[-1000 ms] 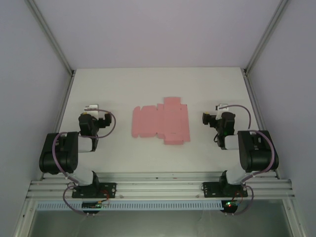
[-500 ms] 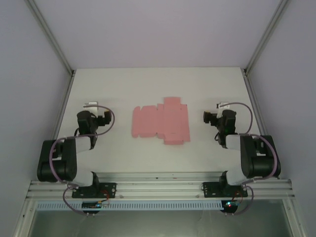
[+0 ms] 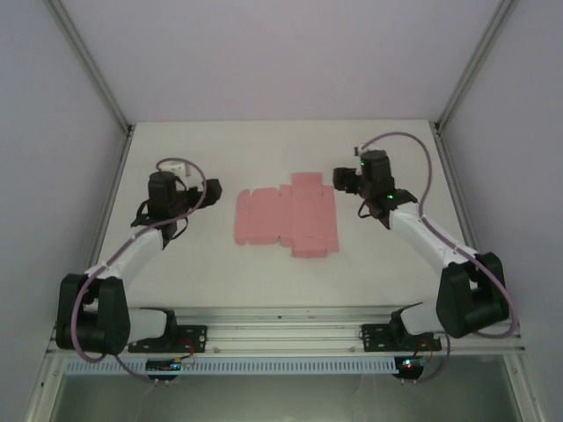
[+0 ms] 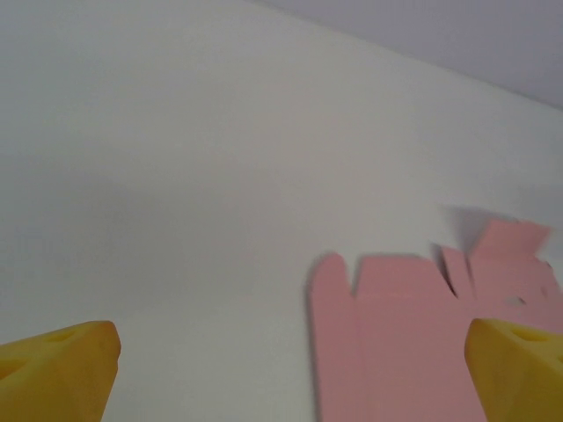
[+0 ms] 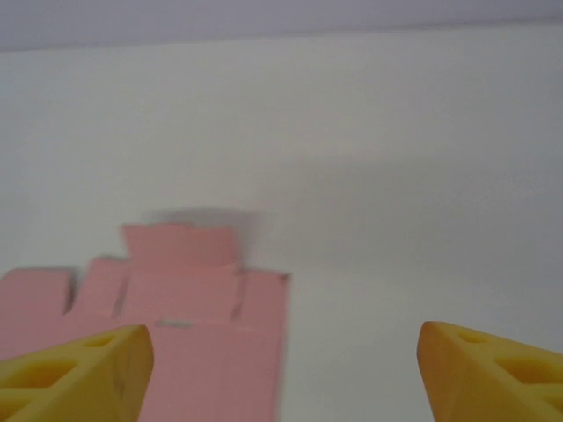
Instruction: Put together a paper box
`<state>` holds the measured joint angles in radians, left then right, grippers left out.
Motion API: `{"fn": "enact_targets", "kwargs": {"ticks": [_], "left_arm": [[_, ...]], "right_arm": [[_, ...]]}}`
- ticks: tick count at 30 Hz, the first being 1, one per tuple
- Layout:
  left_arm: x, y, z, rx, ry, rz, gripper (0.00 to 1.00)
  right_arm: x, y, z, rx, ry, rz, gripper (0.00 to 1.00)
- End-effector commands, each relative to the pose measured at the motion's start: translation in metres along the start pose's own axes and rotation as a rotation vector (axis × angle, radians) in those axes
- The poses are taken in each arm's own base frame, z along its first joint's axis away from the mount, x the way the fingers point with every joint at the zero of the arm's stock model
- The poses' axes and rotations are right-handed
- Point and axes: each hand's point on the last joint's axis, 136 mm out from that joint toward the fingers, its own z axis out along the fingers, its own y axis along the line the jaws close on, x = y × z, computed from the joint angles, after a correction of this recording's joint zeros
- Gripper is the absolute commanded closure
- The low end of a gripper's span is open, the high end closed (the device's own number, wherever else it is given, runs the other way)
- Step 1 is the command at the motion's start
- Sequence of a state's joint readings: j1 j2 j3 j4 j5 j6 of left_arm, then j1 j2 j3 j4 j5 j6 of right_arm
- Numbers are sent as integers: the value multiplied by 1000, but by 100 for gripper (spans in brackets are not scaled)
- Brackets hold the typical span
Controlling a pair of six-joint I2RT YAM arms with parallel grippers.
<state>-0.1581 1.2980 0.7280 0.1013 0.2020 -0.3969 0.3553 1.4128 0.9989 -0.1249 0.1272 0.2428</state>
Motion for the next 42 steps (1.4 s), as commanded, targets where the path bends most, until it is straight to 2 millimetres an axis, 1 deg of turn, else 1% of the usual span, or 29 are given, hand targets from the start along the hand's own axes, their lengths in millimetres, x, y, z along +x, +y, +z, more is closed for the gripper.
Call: {"fn": "enact_targets", "kwargs": {"ticks": [1, 2, 4, 5, 6, 7, 9, 11, 13, 15, 16, 20, 23, 26, 30, 33, 35, 38, 40, 42], "left_arm": [[45, -17, 14, 65, 258, -136, 0], [51, -26, 19, 113, 296, -149, 0], [58, -34, 27, 163, 350, -168, 0], [60, -38, 31, 187, 373, -173, 0], [63, -38, 34, 183, 392, -174, 0], [66, -35, 37, 168, 409, -180, 0], [74, -38, 43, 175, 452, -169, 0], [85, -40, 50, 185, 501, -163, 0], [94, -39, 58, 186, 535, -172, 0], [100, -38, 64, 197, 556, -176, 0], [104, -38, 67, 202, 572, -180, 0], [119, -37, 76, 219, 632, -196, 0], [128, -50, 77, 306, 674, -191, 1], [136, -68, 75, 407, 705, -184, 2], [148, -74, 76, 386, 749, -130, 5], [146, -79, 77, 407, 747, -137, 10], [141, -84, 75, 435, 725, -136, 18], [124, -104, 65, 558, 648, -139, 29], [112, -120, 55, 667, 595, -152, 34], [106, -127, 52, 713, 569, -156, 40]], "right_arm": [[71, 24, 17, -38, 320, 78, 28], [78, 33, 25, -69, 360, 84, 32], [90, 46, 38, -104, 425, 83, 36], [97, 48, 45, -95, 461, 77, 38], [106, 48, 50, -85, 496, 66, 40], [109, 48, 54, -73, 515, 55, 42], [120, 49, 62, -57, 551, 43, 43], [139, 51, 65, -69, 616, 71, 48], [152, 44, 70, -35, 640, 69, 51], [160, 38, 73, -2, 651, 65, 55], [174, 30, 71, 29, 682, 67, 56], [190, 22, 70, 52, 698, 83, 58], [199, 23, 70, 31, 710, 98, 59], [206, 23, 70, 23, 724, 99, 62], [208, 23, 69, 20, 725, 99, 64], [210, 21, 68, 24, 721, 104, 64], [212, 19, 67, 27, 722, 111, 65], [215, 19, 67, 4, 714, 135, 65], [215, 23, 67, -35, 701, 160, 66], [213, 28, 69, -78, 684, 183, 66]]}}
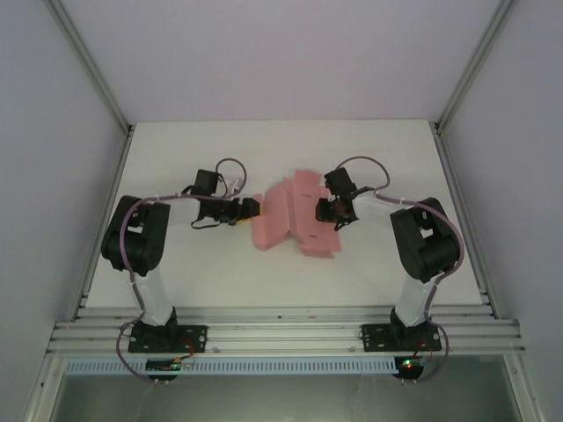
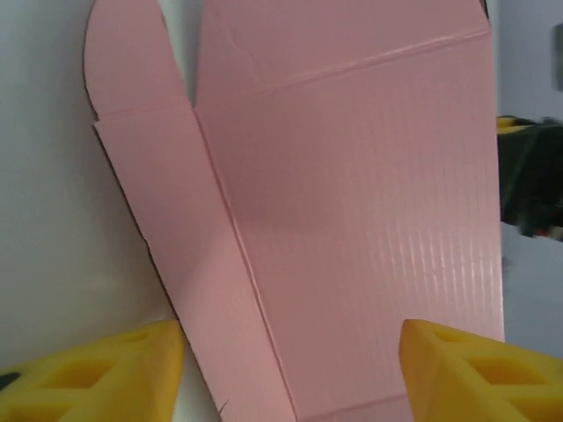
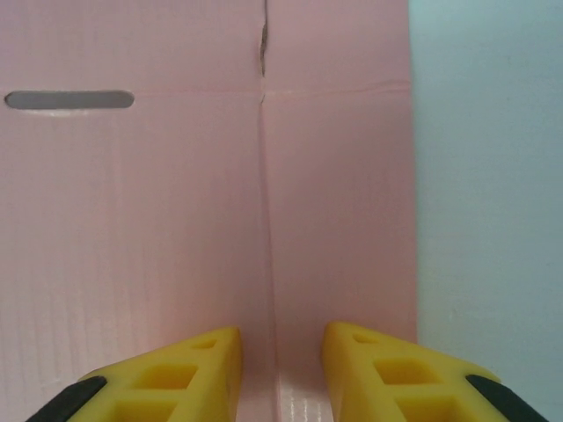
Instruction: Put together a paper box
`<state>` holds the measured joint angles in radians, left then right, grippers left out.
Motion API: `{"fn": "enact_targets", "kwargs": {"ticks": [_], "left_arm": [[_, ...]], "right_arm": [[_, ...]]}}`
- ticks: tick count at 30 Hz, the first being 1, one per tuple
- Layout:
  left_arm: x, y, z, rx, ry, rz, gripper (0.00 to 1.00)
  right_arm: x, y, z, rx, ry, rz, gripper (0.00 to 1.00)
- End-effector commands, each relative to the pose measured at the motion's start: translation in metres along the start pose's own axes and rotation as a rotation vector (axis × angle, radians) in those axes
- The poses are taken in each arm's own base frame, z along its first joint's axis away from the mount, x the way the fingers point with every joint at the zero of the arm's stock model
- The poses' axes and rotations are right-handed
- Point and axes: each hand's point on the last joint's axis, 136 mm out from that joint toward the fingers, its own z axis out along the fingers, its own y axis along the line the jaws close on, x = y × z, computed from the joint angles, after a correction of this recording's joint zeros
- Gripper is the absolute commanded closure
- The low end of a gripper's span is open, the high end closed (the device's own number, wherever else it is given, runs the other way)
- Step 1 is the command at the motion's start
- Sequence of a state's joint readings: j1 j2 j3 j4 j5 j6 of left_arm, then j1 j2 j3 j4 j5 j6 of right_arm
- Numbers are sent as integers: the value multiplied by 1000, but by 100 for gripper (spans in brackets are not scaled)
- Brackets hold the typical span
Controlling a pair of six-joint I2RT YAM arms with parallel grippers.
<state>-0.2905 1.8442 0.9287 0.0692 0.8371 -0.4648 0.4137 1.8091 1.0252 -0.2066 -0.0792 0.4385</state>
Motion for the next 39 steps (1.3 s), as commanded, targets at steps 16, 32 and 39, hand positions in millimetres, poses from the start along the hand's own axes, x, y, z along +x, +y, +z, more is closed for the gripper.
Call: {"fn": "enact_targets", "kwargs": {"ticks": [16, 32, 39], "left_arm": [[-11, 11, 17, -312, 31, 33, 57], [6, 47, -29, -689, 38, 27, 35], [9, 48, -24, -676, 50, 46, 42]], "right_arm": [[55, -10, 22, -65, 152, 47, 66], [58, -23, 25, -26, 157, 74, 66], [59, -23, 26, -38, 165, 79, 66]]}}
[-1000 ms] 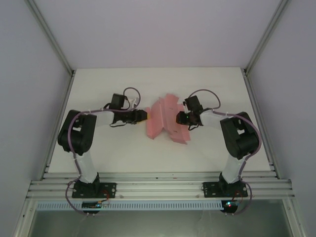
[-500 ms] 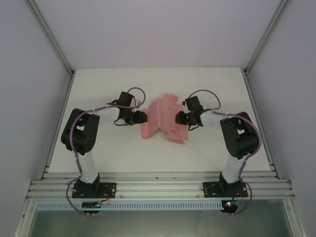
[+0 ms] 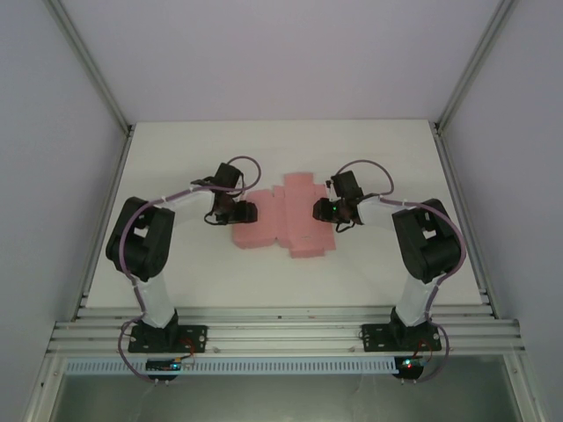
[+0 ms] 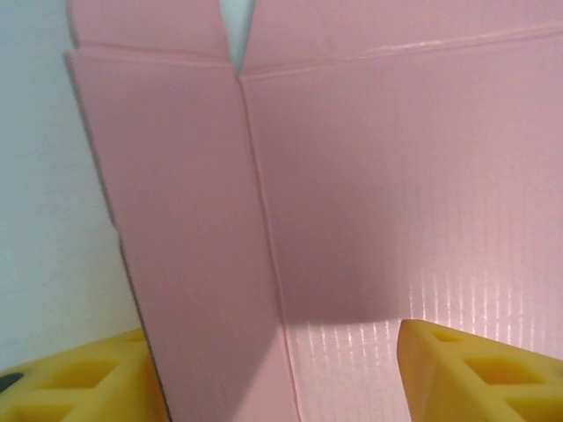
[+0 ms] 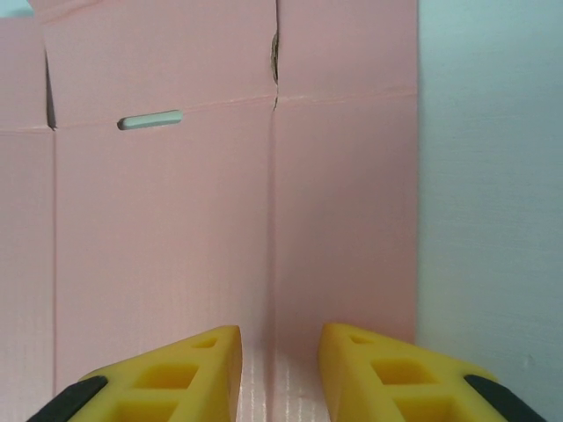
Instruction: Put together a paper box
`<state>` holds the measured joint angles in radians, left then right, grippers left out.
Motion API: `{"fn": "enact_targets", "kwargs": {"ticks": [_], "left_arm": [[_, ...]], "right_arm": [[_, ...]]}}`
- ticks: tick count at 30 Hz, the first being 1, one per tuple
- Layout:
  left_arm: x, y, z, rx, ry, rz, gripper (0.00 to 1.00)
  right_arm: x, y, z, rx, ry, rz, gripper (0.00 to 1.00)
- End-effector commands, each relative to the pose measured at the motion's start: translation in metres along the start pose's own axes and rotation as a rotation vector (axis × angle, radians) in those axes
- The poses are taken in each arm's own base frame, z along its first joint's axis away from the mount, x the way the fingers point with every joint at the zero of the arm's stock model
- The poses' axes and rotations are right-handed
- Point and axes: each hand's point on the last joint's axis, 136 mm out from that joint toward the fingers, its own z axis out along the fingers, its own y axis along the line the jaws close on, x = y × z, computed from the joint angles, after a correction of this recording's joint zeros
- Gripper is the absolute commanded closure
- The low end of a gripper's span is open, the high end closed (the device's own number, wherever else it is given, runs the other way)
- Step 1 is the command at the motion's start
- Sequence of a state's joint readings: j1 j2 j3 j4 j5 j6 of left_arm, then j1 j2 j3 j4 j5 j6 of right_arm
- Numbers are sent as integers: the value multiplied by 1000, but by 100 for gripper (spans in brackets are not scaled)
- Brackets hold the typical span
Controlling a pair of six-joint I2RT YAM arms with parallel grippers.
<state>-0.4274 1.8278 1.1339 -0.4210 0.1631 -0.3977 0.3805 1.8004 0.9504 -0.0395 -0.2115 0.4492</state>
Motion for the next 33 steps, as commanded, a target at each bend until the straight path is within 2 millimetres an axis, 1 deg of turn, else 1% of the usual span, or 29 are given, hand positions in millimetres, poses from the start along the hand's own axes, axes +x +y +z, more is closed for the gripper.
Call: {"fn": "enact_targets", "kwargs": {"ticks": [1, 2, 4, 6, 8, 11, 13, 15, 16, 18, 20, 23, 25, 28, 30, 33], "left_arm": [[9, -5, -1, 31, 29, 15, 48], [7, -12, 0, 69, 23, 19, 55], [2, -23, -5, 130, -10, 22, 74], [-7, -30, -18, 160, -60, 29, 90], [-15, -35, -33, 173, -111, 47, 100], [-26, -44, -62, 202, -208, 104, 100], [-30, -52, -82, 231, -277, 161, 100], [-32, -59, -103, 264, -342, 225, 100], [-32, -64, -112, 287, -373, 254, 100], [-27, -76, -132, 350, -430, 335, 100], [-19, -88, -152, 420, -480, 419, 100], [-6, -102, -182, 507, -571, 527, 100], [1, -109, -203, 561, -635, 569, 100], [15, -123, -235, 672, -716, 622, 100], [22, -129, -256, 732, -760, 632, 100], [28, -134, -280, 781, -800, 633, 100]], "right_arm": [[63, -38, 15, 112, 204, 67, 66], [64, -37, 15, 109, 205, 65, 66], [63, -38, 15, 108, 203, 67, 66], [60, -36, 13, 102, 199, 64, 66], [57, -36, 10, 105, 191, 62, 65], [43, -30, -1, 77, 158, 59, 60], [28, -21, -16, 46, 112, 49, 51], [12, -11, -37, 8, 49, 30, 46], [5, -5, -49, -9, 15, 16, 41], [-7, 7, -76, -62, -61, -27, 29], [-12, 18, -103, -123, -132, -78, 16], [-15, 28, -140, -205, -237, -136, 5], [-11, 28, -160, -258, -303, -155, 1], [-7, 25, -185, -343, -401, -147, 2], [-6, 23, -197, -395, -449, -127, 1], [-5, 25, -211, -473, -485, -136, 1]]}}
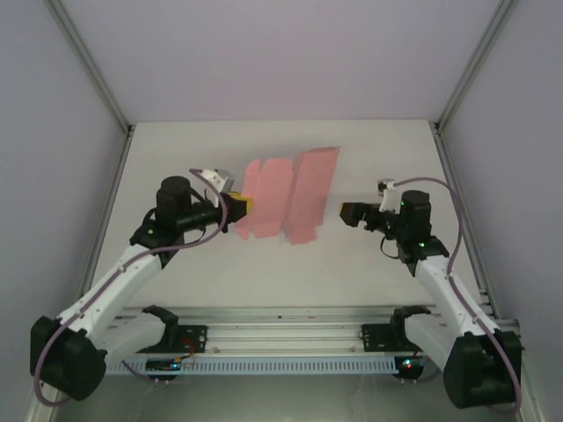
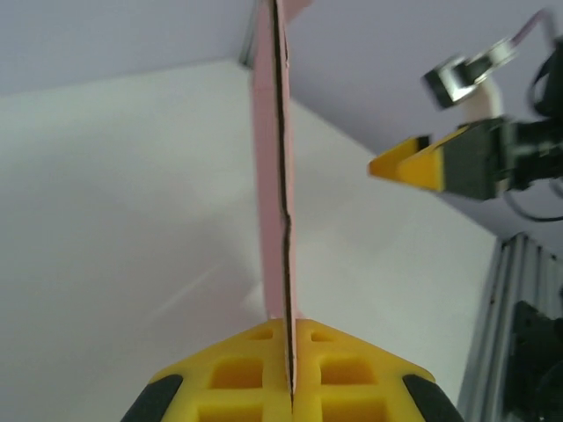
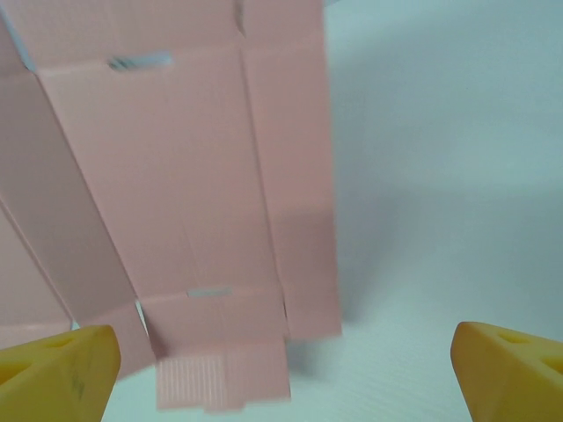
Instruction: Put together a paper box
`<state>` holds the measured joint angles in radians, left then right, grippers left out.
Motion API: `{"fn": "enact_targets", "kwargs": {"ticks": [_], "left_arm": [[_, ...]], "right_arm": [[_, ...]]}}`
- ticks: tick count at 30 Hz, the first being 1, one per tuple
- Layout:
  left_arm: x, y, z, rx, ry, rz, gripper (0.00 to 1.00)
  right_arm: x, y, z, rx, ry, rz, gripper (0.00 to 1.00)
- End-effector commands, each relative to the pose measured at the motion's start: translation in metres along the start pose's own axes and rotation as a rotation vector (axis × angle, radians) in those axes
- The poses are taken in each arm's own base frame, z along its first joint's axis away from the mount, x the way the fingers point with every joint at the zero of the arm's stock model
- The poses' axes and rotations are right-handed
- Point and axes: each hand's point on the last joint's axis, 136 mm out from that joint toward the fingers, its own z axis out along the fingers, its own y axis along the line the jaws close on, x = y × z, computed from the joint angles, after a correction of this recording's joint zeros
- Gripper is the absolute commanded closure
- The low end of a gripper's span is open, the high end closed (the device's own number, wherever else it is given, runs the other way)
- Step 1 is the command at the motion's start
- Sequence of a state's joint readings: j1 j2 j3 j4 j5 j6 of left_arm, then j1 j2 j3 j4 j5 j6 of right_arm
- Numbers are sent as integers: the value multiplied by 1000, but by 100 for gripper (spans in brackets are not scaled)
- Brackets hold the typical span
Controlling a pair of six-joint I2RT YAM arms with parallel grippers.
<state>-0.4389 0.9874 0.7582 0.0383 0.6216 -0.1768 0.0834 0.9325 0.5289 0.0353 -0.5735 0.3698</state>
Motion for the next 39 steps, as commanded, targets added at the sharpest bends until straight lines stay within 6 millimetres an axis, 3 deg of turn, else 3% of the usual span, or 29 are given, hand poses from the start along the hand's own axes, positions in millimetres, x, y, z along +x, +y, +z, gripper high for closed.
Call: {"fn": "enact_targets", "kwargs": {"ticks": [1, 6, 10, 15, 22, 27, 29, 35, 39], "left_arm": [[-33, -35, -15, 137, -108, 60, 100], [-41, -68, -28, 296, -129, 72, 100], [-47, -93, -41, 418, -146, 91, 100], [-48, -114, -58, 493, -167, 149, 100], [-46, -133, -67, 578, -168, 190, 100], [-47, -131, -65, 549, -171, 176, 100], [-49, -128, -64, 526, -175, 167, 100], [-51, -111, -56, 420, -179, 119, 100], [-47, -90, -47, 305, -165, 71, 100]], "right_arm": [[-9, 24, -10, -164, -44, -22, 1], [-19, 41, -17, -321, -76, -58, 2], [-27, 42, -14, -375, -79, -70, 1], [-38, 41, -13, -420, -103, -125, 1], [-53, 72, -19, -614, -120, -208, 5], [-60, 95, -32, -754, -142, -231, 26], [-59, 96, -29, -770, -105, -196, 37], [-59, 93, -23, -774, -72, -140, 83], [-61, 92, -25, -762, -94, -140, 96]]}}
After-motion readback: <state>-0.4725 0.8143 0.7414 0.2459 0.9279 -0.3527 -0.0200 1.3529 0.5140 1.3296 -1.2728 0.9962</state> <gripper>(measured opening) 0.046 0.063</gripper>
